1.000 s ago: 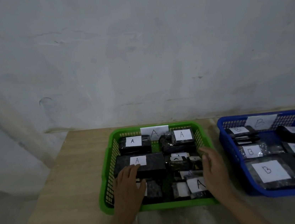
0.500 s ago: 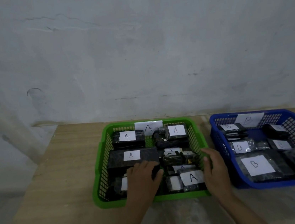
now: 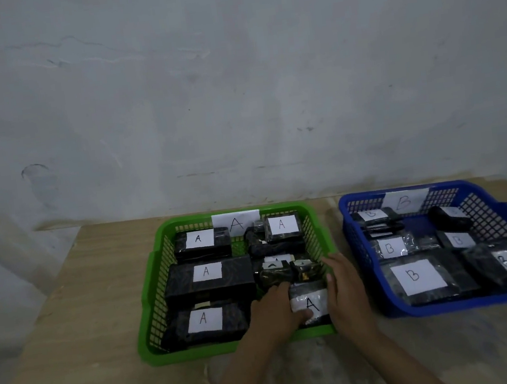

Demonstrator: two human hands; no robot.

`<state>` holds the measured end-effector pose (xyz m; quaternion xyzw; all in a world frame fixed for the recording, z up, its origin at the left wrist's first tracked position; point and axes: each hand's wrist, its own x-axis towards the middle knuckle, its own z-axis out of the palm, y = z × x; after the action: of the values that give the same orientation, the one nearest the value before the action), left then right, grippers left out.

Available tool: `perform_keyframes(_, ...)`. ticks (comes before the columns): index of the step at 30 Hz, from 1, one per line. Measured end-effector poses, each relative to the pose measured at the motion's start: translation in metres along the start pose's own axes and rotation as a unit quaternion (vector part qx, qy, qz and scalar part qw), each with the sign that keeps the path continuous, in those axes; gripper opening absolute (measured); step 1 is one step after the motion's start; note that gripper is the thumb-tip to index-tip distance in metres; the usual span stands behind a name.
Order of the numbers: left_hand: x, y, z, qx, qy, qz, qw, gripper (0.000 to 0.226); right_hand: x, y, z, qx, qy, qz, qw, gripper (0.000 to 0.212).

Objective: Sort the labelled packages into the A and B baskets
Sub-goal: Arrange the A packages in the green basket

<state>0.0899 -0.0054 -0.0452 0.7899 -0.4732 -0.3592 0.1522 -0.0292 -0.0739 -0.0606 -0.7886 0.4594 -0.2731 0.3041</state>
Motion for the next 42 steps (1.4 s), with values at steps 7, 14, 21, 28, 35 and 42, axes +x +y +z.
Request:
perform_keyframes(7, 0.001, -0.008, -0.02, -0.041, 0.0, -0.003, 0.999, 0.044, 0.006, 0.001, -0.005, -0.021, -0.004, -0.005, 1.0, 0.029)
perform_keyframes(14, 0.002, -0.013, -0.015, -0.006, 0.019, 0.008, 1.0, 0.041, 0.029, -0.003, -0.01, -0.075, -0.006, -0.038, 0.996, 0.025)
perform_keyframes(21, 0.008, -0.004, -0.025, -0.001, 0.164, 0.021, 0.986, 0.027, 0.058, -0.012, -0.016, -0.183, -0.119, -0.078, 0.973, 0.03)
perform_keyframes(28, 0.048, -0.01, -0.035, 0.202, 0.13, 0.031, 0.97, 0.039, 0.071, -0.018, -0.006, -0.372, -0.282, -0.113, 0.877, 0.051)
perform_keyframes(35, 0.052, -0.01, -0.045, 0.211, 0.041, 0.018, 0.976, 0.022, 0.074, -0.019, -0.013, -0.351, -0.334, -0.109, 0.868, 0.026)
perform_keyframes(42, 0.051, -0.01, -0.05, 0.13, 0.03, 0.032, 0.991, 0.047, 0.077, -0.02, -0.016, -0.344, -0.348, -0.107, 0.865, 0.059)
